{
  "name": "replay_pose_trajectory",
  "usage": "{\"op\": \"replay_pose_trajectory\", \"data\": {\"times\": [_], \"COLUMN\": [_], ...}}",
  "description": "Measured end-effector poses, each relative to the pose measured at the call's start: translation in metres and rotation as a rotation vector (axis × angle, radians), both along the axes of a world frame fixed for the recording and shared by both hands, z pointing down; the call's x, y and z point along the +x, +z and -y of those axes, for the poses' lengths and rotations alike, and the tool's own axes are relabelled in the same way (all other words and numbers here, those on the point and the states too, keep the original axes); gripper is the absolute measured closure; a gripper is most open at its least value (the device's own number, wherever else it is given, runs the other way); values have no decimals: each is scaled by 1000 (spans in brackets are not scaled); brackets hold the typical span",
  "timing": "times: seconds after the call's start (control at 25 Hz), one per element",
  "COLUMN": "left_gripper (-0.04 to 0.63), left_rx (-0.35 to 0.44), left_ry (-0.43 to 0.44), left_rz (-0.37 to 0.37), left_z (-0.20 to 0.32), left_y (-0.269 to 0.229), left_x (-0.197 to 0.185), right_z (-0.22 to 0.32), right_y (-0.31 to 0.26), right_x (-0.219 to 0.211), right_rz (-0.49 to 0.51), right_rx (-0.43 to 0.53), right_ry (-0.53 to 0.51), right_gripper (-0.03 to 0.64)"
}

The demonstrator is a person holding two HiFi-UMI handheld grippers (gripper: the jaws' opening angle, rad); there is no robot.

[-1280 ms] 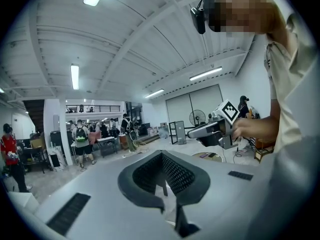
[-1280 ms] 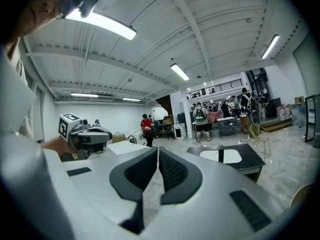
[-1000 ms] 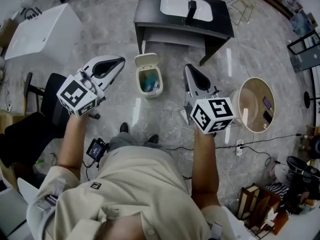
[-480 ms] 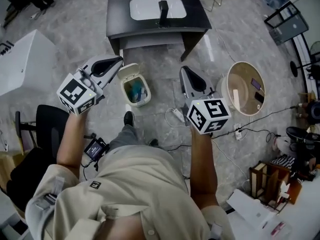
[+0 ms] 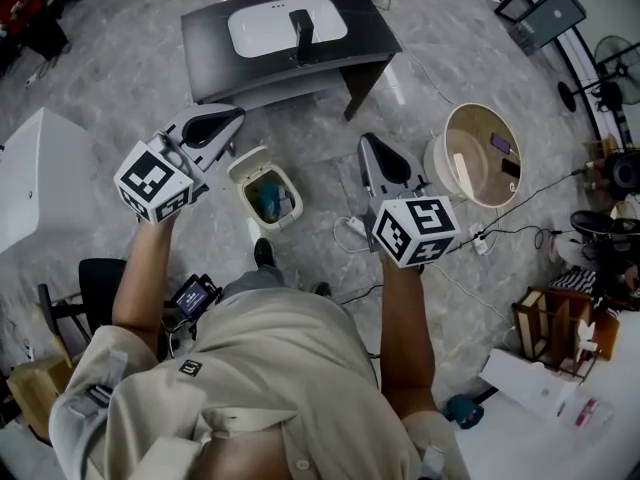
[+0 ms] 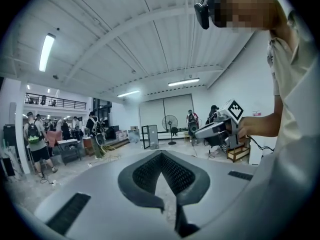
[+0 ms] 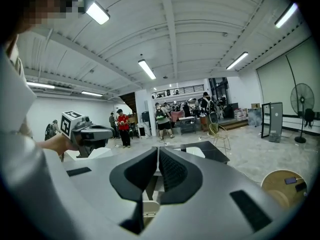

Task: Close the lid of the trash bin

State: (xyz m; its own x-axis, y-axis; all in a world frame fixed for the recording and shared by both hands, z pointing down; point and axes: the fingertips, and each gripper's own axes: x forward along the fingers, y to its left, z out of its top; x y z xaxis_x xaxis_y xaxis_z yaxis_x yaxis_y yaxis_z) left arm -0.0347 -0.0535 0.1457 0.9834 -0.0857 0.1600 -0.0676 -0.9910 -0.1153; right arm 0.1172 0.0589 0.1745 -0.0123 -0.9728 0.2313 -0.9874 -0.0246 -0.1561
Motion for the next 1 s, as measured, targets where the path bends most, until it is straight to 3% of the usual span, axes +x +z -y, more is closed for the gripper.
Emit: {"op": "replay_pose_trajectory", "data": {"times": [0.48,0.76,1.0], "left_gripper": [580,580,580], "left_rx": [-52,-116,-170], "left_ry": [89,49,-12], "left_rz": [3,42,123], "left_z": [54,89,117], "left_y": [30,69,119], "left_x": [0,1,4], "right_z": [25,43,69], "right_y": [6,33,67], "right_x": [-11,-10,-1], "right_rz": [-33,-12,38], "right_rx": [-48,-112,-158], "right_ry": [102,86,36], "right_gripper": [591,591,591]}}
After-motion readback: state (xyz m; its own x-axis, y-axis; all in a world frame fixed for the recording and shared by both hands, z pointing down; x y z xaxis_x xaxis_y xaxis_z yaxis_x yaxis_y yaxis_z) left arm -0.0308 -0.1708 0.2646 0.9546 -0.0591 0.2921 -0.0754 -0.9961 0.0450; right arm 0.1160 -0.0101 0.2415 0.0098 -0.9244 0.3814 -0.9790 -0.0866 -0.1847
